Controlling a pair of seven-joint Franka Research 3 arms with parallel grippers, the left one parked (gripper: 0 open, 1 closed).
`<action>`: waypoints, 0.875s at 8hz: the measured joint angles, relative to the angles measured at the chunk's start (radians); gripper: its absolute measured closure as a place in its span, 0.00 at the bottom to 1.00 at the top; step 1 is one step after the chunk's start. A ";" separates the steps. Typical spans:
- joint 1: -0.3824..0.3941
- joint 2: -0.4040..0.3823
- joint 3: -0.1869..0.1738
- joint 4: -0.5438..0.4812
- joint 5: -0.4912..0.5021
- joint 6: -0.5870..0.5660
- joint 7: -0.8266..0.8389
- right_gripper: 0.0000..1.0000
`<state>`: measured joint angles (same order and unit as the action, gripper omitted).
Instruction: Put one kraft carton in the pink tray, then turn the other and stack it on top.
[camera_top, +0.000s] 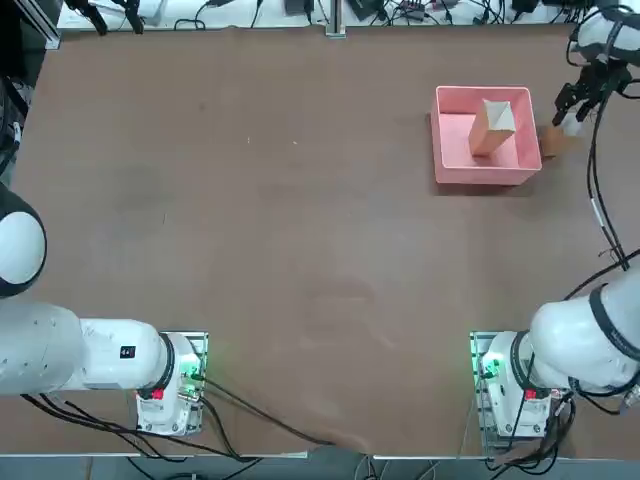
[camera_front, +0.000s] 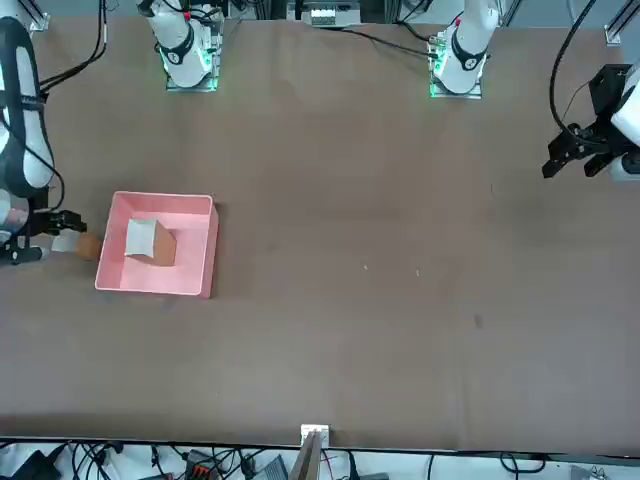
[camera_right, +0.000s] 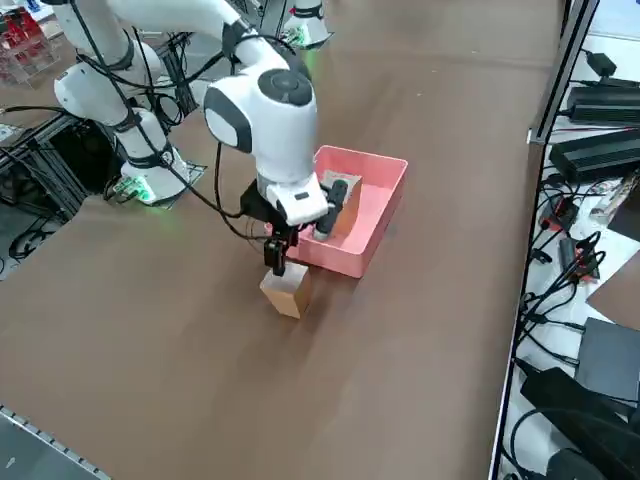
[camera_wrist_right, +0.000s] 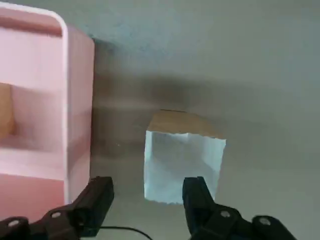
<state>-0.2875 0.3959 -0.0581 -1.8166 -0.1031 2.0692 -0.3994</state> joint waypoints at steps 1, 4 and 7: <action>0.000 0.005 0.001 0.000 0.000 0.005 0.002 0.16; 0.001 0.042 0.003 -0.001 0.000 0.055 0.005 0.29; 0.001 0.063 0.004 -0.001 -0.001 0.071 0.005 0.76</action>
<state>-0.2865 0.4587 -0.0545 -1.8175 -0.1041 2.1406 -0.3948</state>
